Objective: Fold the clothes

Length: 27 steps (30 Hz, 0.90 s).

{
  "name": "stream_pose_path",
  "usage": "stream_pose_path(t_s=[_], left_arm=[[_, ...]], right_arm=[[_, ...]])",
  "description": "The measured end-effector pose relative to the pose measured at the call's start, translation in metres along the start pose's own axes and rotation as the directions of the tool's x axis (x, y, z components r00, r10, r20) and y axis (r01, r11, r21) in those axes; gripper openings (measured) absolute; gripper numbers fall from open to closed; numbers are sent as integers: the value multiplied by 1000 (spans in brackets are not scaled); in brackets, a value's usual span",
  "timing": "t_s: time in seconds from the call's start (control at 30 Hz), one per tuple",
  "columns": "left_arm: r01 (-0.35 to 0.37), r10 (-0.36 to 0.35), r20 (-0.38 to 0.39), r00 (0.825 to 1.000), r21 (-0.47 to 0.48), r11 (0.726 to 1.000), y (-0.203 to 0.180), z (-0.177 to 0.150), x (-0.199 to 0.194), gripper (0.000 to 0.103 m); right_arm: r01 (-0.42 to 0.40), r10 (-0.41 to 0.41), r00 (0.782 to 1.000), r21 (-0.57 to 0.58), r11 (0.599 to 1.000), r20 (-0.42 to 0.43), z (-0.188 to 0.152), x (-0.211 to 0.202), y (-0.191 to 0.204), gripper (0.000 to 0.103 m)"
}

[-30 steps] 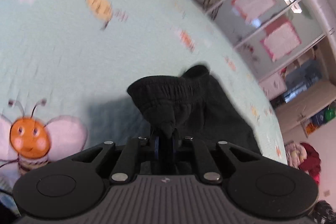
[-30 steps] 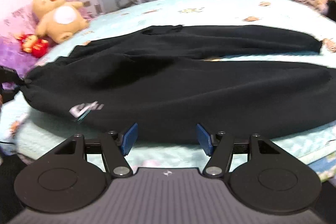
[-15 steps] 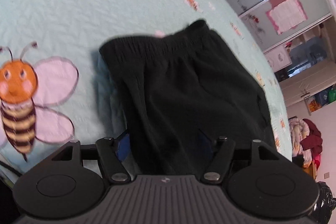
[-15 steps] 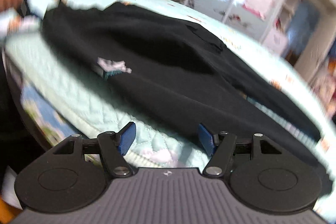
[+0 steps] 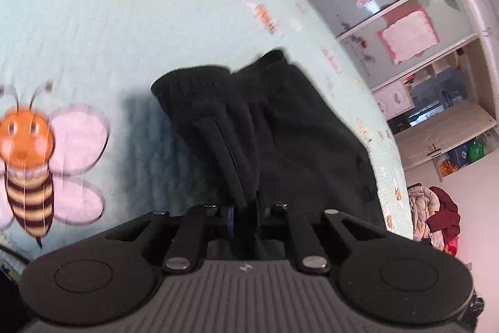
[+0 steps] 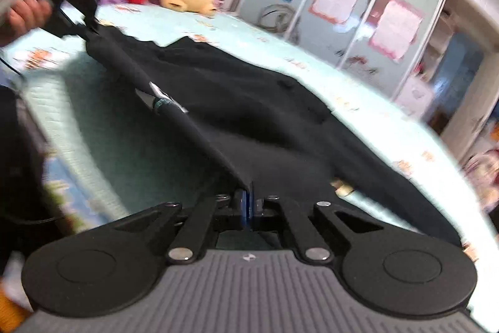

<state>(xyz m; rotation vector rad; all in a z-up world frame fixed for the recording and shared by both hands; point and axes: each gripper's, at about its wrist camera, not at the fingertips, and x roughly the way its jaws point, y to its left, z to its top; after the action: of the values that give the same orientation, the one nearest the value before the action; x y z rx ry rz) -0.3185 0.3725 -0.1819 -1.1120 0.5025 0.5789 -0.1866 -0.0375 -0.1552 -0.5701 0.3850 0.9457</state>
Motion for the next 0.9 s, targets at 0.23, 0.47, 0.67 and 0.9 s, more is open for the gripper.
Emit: stream_pose_path(t_s=[0.23, 0.47, 0.67, 0.9], left_arm=[[-36, 36, -31, 999, -1, 999, 3, -25, 7, 60], [-13, 14, -59, 998, 21, 1000, -9, -41, 12, 69], [-21, 23, -72, 997, 29, 999, -19, -46, 19, 71], [-37, 38, -75, 996, 11, 999, -20, -47, 20, 71]], right_arm=[[89, -89, 996, 3, 996, -22, -27, 6, 10, 39], [233, -234, 972, 261, 937, -26, -49, -32, -49, 62], [331, -339, 928, 768, 548, -158, -111, -69, -165, 66], [268, -375, 904, 956, 120, -206, -189, -79, -260, 65]])
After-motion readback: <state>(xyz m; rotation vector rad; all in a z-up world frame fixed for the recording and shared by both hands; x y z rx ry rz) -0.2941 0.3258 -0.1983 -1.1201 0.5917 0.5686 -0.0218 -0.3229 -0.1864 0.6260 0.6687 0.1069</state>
